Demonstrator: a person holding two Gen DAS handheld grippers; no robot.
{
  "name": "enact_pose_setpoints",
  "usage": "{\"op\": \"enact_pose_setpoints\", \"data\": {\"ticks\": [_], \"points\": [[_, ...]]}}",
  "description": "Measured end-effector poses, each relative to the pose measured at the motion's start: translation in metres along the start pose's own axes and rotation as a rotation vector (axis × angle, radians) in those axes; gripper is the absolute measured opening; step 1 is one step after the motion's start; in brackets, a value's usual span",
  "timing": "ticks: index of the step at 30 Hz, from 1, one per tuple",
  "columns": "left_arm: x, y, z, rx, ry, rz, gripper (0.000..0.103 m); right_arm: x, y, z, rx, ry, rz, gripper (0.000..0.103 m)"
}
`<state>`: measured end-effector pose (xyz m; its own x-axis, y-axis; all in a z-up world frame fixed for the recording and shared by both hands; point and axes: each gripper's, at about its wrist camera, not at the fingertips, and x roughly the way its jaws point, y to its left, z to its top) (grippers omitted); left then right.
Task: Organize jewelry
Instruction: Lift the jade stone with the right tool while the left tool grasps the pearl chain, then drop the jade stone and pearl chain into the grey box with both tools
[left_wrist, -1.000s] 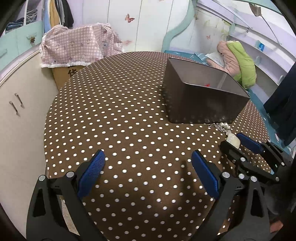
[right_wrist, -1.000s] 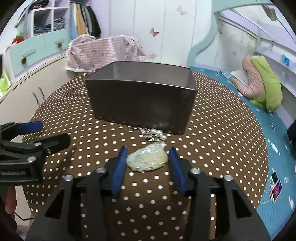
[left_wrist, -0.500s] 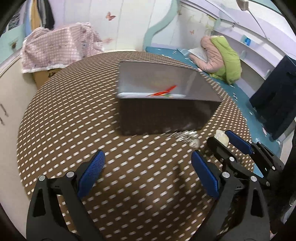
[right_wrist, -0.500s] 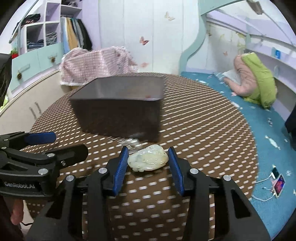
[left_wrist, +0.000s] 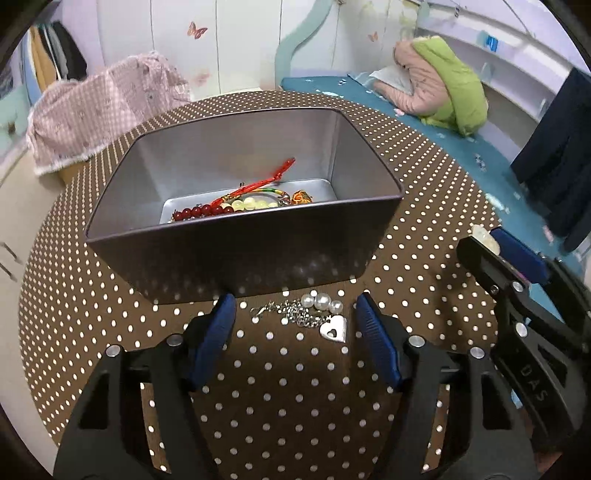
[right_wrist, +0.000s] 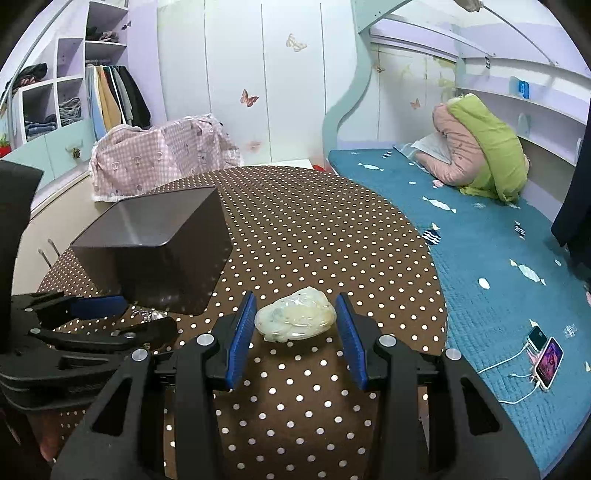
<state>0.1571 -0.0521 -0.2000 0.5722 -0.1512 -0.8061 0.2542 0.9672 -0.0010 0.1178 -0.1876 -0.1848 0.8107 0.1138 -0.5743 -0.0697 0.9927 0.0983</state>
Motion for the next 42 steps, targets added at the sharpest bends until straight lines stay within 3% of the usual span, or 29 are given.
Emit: {"op": "enact_pose_setpoints", "data": {"ticks": [2,4,6,17,26,42], "points": [[0.000,-0.003,0.000,0.015,-0.010,0.012,0.050,0.004,-0.001,-0.001,0.004,0.011,0.015,0.042],[0.000,-0.004,0.000,0.024,-0.013,0.025,0.031,0.006,-0.001,-0.002,0.007,0.017,0.022,0.042],[0.000,-0.004,0.001,0.028,-0.013,0.038,0.023,0.008,-0.002,-0.002,0.009,0.023,0.033,0.042],[-0.005,0.002,0.001,0.010,-0.021,0.014,0.020,0.006,0.002,0.002,0.003,0.018,0.034,0.042],[-0.033,0.002,-0.001,0.023,-0.091,-0.012,0.020,-0.007,0.019,0.010,-0.042,-0.012,0.025,0.042],[-0.119,0.021,0.019,0.017,-0.306,-0.064,0.021,-0.035,0.047,0.053,-0.119,-0.165,0.017,0.042]]}}
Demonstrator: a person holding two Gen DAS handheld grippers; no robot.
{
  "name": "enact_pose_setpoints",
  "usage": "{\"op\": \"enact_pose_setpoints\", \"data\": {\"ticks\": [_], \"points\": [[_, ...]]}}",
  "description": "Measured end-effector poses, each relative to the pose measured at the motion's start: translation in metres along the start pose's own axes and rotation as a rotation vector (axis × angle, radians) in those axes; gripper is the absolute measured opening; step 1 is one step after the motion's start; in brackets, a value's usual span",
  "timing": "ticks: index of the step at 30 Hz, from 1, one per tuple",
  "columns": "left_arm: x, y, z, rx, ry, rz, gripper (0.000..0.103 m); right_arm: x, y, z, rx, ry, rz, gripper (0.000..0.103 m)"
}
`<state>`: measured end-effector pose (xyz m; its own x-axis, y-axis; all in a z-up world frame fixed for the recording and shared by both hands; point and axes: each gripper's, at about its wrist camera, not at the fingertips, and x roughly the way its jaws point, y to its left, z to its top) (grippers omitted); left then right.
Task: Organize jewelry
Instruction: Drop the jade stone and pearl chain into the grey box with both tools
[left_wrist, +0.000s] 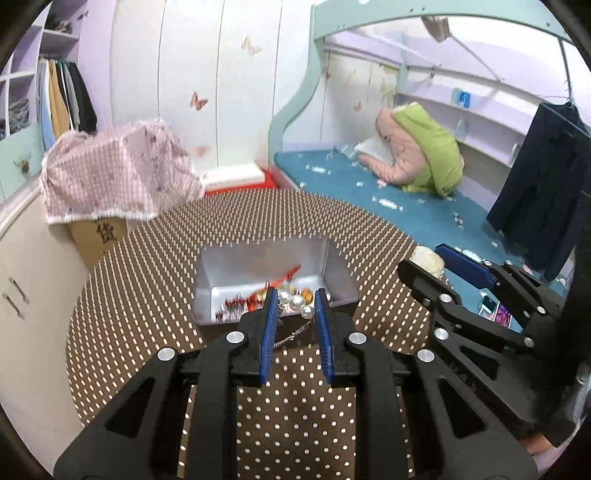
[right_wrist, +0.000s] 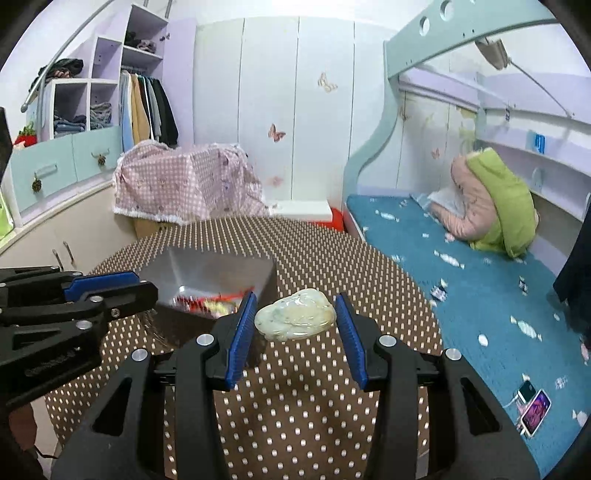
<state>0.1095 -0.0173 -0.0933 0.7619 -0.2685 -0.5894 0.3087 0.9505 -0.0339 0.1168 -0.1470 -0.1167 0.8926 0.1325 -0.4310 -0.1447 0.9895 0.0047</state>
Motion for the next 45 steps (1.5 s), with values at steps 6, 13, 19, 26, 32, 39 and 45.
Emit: {"op": "enact_pose_setpoints", "data": {"ticks": [6,13,19,26,32,39,45], "points": [[-0.023,0.004,0.029,0.032,-0.083,-0.009,0.021,0.003,0.003,0.019,-0.021,-0.039,0.006,0.042],[-0.012,0.014,0.055,0.026,-0.110,0.011,0.021,0.011,0.012,0.033,-0.021,-0.052,0.047,0.042],[0.019,0.032,0.057,-0.029,-0.065,0.010,0.021,0.027,0.016,0.034,-0.014,-0.007,0.082,0.042],[0.058,0.052,0.046,-0.088,0.020,0.014,0.021,0.043,0.026,0.034,-0.036,0.044,0.123,0.042],[0.073,0.063,0.039,-0.107,0.056,0.024,0.026,0.055,0.028,0.031,-0.031,0.085,0.156,0.043],[0.072,0.076,0.034,-0.136,0.057,0.058,0.062,0.053,0.021,0.034,-0.026,0.080,0.157,0.058],[0.073,0.073,0.030,-0.119,0.068,0.063,0.062,0.056,0.020,0.032,-0.017,0.099,0.146,0.059]]}}
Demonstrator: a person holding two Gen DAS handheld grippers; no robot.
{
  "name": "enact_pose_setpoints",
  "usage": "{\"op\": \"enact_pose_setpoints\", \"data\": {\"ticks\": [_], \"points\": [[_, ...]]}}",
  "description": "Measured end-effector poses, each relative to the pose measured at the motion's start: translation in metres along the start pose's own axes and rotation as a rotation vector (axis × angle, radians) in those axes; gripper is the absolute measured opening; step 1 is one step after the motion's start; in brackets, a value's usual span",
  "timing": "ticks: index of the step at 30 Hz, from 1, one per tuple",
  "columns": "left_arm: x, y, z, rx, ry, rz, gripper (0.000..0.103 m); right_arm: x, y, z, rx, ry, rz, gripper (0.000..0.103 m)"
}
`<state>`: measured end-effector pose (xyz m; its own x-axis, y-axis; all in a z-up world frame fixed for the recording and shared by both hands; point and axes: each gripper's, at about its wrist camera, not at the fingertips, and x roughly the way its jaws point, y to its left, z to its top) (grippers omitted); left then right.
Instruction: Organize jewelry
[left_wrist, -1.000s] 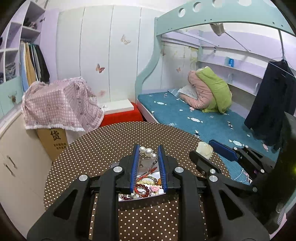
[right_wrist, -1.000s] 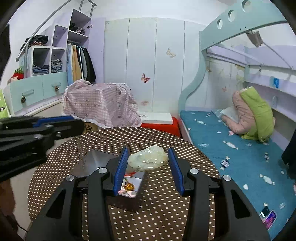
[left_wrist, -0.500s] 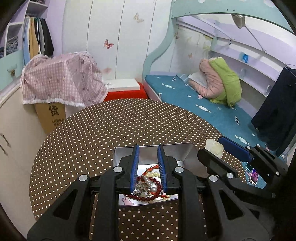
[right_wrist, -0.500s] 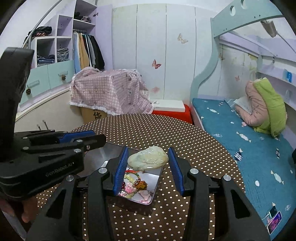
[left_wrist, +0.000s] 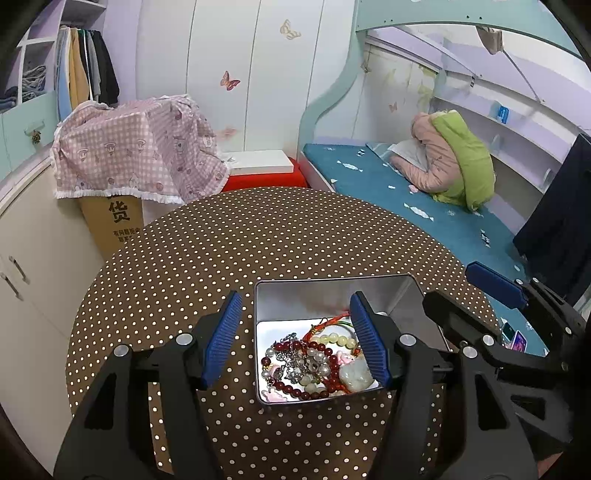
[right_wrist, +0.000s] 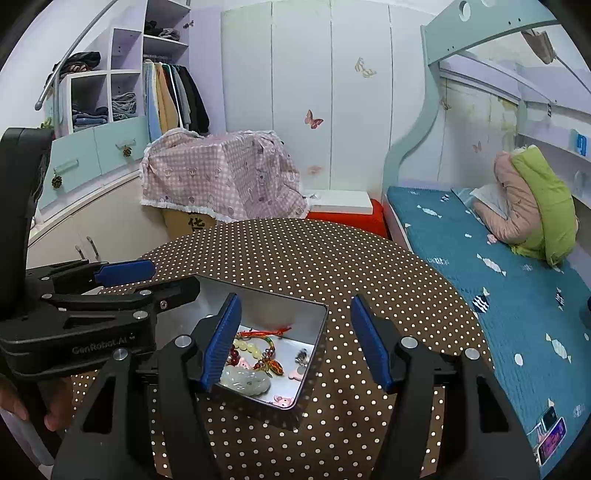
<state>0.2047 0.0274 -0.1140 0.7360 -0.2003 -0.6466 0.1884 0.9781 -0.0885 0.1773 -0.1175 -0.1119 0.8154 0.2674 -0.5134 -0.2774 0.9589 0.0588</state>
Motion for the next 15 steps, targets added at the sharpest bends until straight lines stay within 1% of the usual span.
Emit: {"op": "enact_pose_setpoints", "data": {"ticks": [8,10,15], "points": [[-0.005,-0.009,-0.003,0.012,0.002,0.023,0.067,-0.004,-0.002,-0.002,0.018,0.003,-0.013,0.065],[-0.009,-0.010,-0.005,0.018,-0.002,0.028,0.069,-0.006,-0.003,-0.003,0.024,0.003,-0.017,0.066],[-0.020,-0.013,-0.010,0.018,-0.013,0.040,0.073,-0.017,-0.002,-0.007,0.031,-0.003,-0.020,0.069]]}}
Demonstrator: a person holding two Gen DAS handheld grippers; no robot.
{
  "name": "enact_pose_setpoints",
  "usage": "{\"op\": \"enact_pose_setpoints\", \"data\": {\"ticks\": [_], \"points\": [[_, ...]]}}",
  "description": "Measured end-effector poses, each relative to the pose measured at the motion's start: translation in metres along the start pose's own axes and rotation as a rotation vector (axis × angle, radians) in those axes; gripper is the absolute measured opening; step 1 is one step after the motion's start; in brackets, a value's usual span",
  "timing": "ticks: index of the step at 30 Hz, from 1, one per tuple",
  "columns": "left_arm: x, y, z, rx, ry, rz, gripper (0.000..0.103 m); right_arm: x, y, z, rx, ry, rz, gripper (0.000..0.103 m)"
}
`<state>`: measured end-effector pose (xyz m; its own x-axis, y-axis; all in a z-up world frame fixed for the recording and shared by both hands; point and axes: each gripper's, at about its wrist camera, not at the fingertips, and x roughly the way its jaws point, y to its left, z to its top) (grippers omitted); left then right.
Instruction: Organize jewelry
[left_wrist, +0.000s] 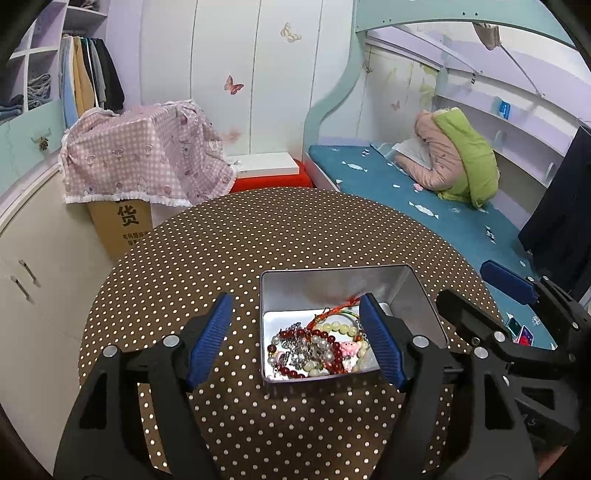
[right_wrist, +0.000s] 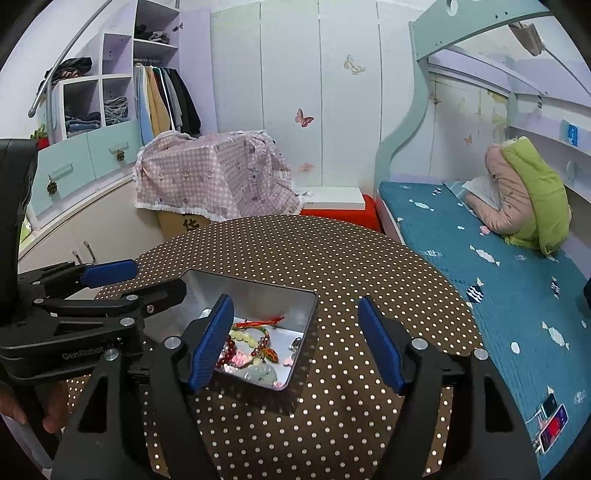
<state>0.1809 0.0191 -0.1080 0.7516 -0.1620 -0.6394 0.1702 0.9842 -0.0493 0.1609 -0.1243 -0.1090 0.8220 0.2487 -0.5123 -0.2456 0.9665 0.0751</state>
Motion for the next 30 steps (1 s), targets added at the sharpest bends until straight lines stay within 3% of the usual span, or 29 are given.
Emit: {"op": "enact_pose_setpoints", "data": {"ticks": [10,13,19,30], "points": [[-0.041,-0.005,-0.017,0.007,-0.045,0.022,0.085,-0.033,-0.004,-0.009,0.012,-0.032,-0.046,0.080],[-0.058,-0.009,-0.022,0.014,-0.073,0.030,0.089,-0.045,-0.004,-0.009,0.012,-0.050,-0.069,0.087],[-0.093,-0.017,-0.025,0.027,-0.134,0.037,0.091,-0.069,0.001,-0.007,0.009,-0.098,-0.109,0.094],[-0.135,-0.026,-0.020,0.042,-0.215,0.025,0.094,-0.102,0.010,-0.004,0.013,-0.169,-0.142,0.095]]}}
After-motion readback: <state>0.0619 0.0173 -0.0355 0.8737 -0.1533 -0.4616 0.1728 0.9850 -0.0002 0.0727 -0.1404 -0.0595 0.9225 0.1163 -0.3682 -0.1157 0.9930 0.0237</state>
